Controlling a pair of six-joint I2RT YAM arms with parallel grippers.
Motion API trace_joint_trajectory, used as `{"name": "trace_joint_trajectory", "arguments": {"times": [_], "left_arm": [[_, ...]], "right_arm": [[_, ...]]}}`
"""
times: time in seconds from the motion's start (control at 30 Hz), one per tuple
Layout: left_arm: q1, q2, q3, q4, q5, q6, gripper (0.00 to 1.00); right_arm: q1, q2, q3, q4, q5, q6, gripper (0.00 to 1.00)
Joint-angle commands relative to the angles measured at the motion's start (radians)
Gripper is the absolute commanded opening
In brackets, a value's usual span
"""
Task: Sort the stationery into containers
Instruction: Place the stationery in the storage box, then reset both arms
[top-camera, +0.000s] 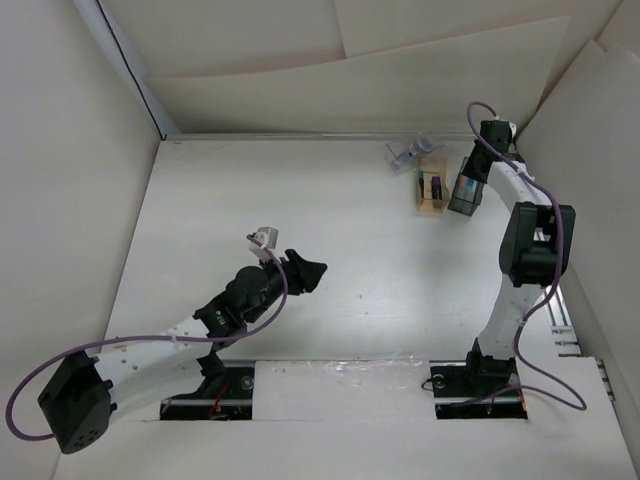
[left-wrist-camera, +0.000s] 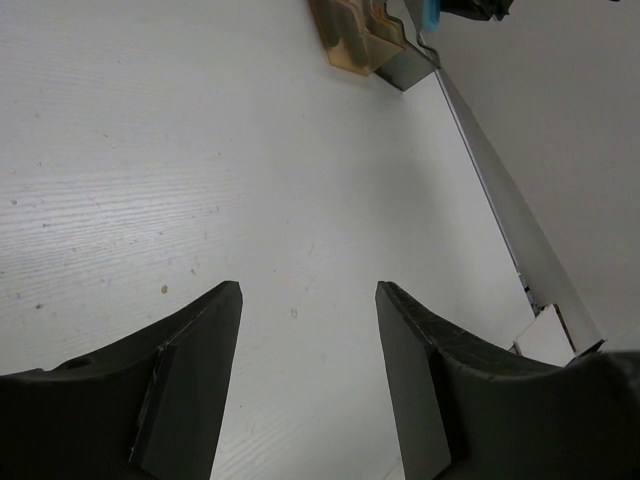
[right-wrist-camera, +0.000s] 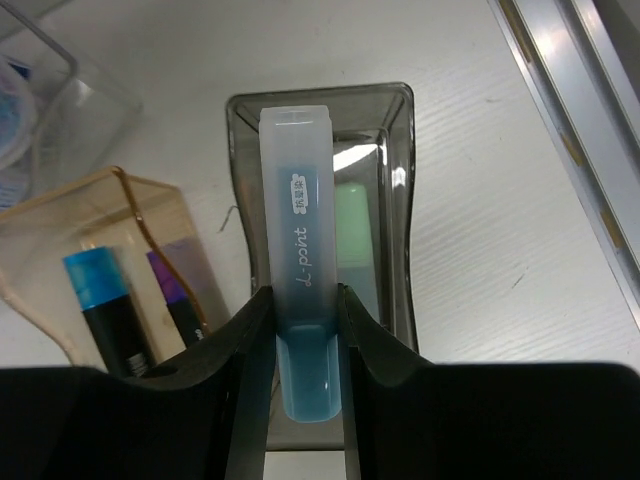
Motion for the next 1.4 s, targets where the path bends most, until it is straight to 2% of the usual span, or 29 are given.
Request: {"name": "trace_joint_trajectory", "arguments": {"times": [0.0,0.37,0.5,0.57,0.63,0.67,0.7,0.8,0.93,1.1,1.2,1.23,1.37], "left_arm": [[0.004,0.003,0.041,0.054,0.024,0.010,0.53],[0.004,0.023,0.050,0.054,0.024,0.019,0.58],[0.004,0.023,0.050,0.045,0.015,0.019,0.58],[0.004,0.023,0.060,0.035,0.015,0.028,0.59],[0.004,0.014,0.071,0.025,0.002,0.037,0.61],[0.004,0.013,0.071,0.016,0.002,0.037,0.76],[0.004,0.013,0.082,0.016,0.002,0.046,1.00],[0.004,0.013,0.103,-0.007,0.002,0.046,1.00],[0.004,-0.022,0.113,-0.054,0.002,0.037,1.00],[0.004,-0.098,0.133,-0.107,0.025,0.048,1.00],[0.004,-0.155,0.133,-0.133,0.038,0.048,1.00],[0.004,-0.169,0.133,-0.163,0.038,0.048,1.00],[0.004,-0.252,0.123,-0.186,0.028,0.037,1.00]], "right_arm": [[-0.008,-0.003,0.067,-0.014,0.006,0.017,0.17],[-0.017,-0.023,0.036,-0.005,-0.009,0.027,0.69],[-0.017,-0.084,0.036,-0.018,-0.009,0.037,0.76],[-0.017,-0.173,-0.010,0.009,-0.023,0.048,0.79],[0.009,-0.246,-0.074,0.038,-0.049,0.057,0.87],[0.021,-0.327,-0.099,0.053,-0.049,0.057,0.97],[0.049,-0.367,-0.120,0.078,-0.060,0.057,1.00],[0.103,-0.524,-0.214,0.104,-0.060,0.057,1.00],[0.259,-0.720,-0.393,0.104,-0.049,0.048,1.00],[0.413,-1.017,-0.631,0.158,-0.179,0.027,1.00],[0.512,-1.131,-0.756,0.170,-0.221,0.017,1.00],[0.535,-1.192,-0.778,0.170,-0.221,0.017,1.00],[0.635,-1.270,-0.828,0.094,-0.212,-0.006,1.00]]}}
